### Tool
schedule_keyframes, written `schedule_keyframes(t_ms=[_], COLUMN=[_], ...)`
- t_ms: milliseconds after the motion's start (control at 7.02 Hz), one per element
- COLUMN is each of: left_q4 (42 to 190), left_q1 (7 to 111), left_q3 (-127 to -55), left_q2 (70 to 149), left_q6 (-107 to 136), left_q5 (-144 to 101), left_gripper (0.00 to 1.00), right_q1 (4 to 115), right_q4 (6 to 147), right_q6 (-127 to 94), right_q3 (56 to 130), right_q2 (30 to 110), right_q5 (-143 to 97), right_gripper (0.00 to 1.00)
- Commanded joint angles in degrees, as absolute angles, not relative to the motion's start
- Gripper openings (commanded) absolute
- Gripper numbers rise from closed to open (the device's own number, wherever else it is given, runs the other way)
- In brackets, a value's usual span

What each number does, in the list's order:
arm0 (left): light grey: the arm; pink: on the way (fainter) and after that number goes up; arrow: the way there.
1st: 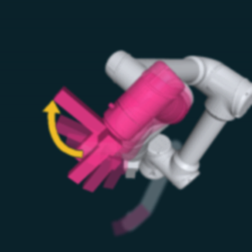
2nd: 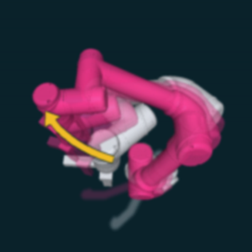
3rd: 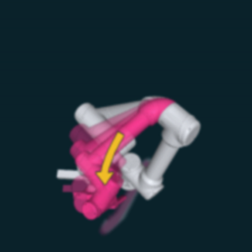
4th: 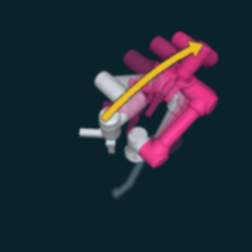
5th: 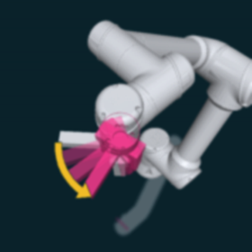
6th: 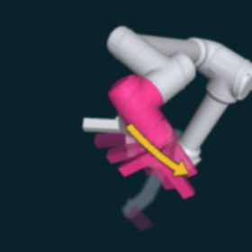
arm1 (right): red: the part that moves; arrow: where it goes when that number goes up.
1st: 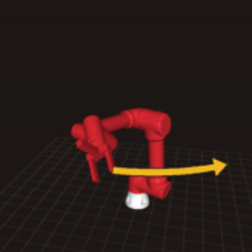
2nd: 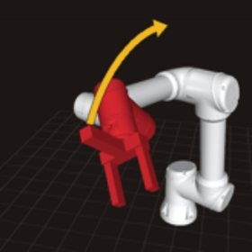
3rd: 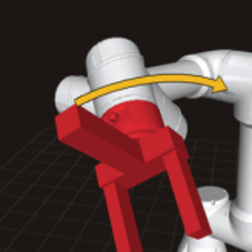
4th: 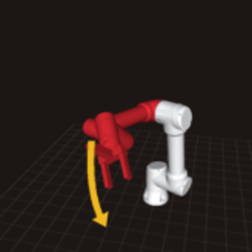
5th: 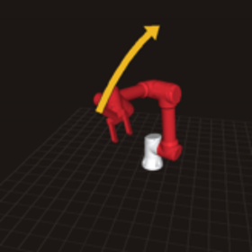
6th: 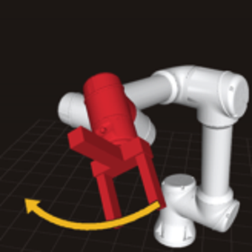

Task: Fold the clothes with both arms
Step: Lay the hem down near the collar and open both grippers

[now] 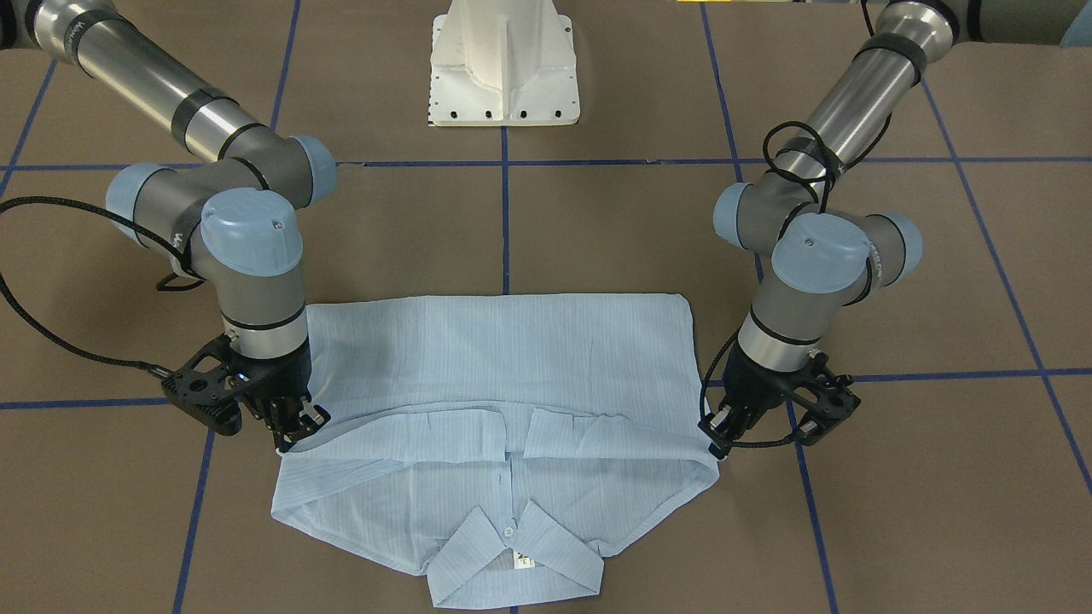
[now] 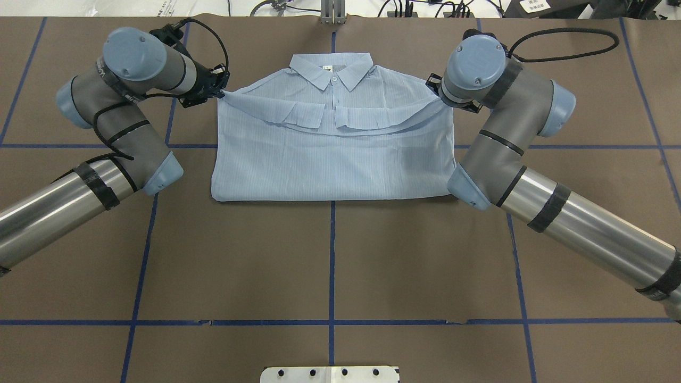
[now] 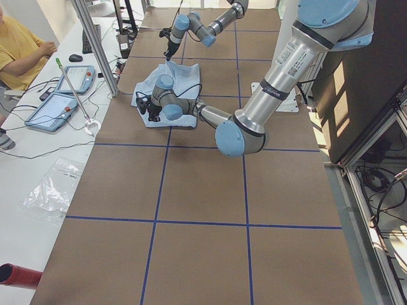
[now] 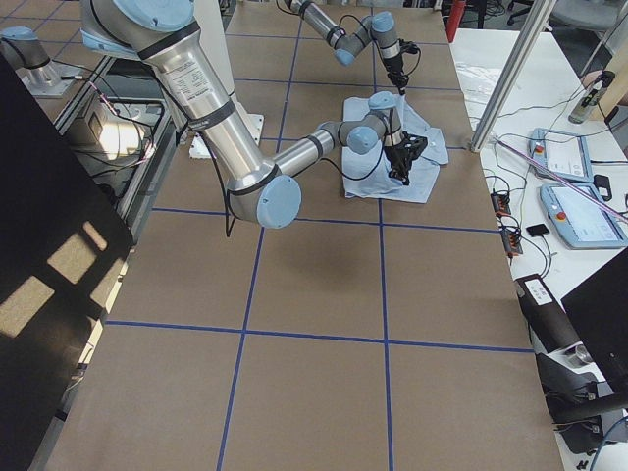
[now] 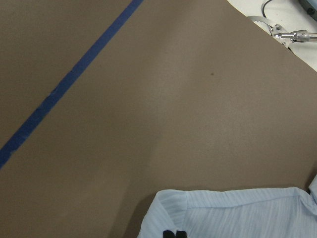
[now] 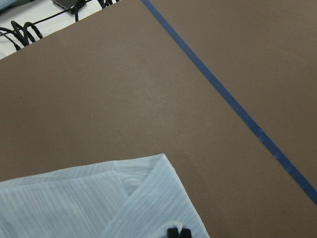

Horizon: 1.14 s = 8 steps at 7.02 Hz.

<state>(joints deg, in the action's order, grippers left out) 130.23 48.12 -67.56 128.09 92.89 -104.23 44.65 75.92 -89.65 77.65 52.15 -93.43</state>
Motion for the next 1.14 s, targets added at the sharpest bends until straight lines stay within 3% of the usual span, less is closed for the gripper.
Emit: schedule_keyframes(t_ms=[0,997], left_q4=[132.2,132.5], left_q1=[48.2,48.1], left_q3=[-65.7,-62.8], left_q2=[128.4,129.5], left_q6=[92.7,92.3], left_q5=[-104.2,-104.2], left_gripper=[0.0,0.0], right_q1=[44.7,45.4], right_q4=[75.4,72.3], right_q6=[-89.5,-89.5], right_q3=[75.1,71.6], right_q2=[50.8,50.8], right_q5=[-93.4,-92.9], right_gripper=[0.0,0.0])
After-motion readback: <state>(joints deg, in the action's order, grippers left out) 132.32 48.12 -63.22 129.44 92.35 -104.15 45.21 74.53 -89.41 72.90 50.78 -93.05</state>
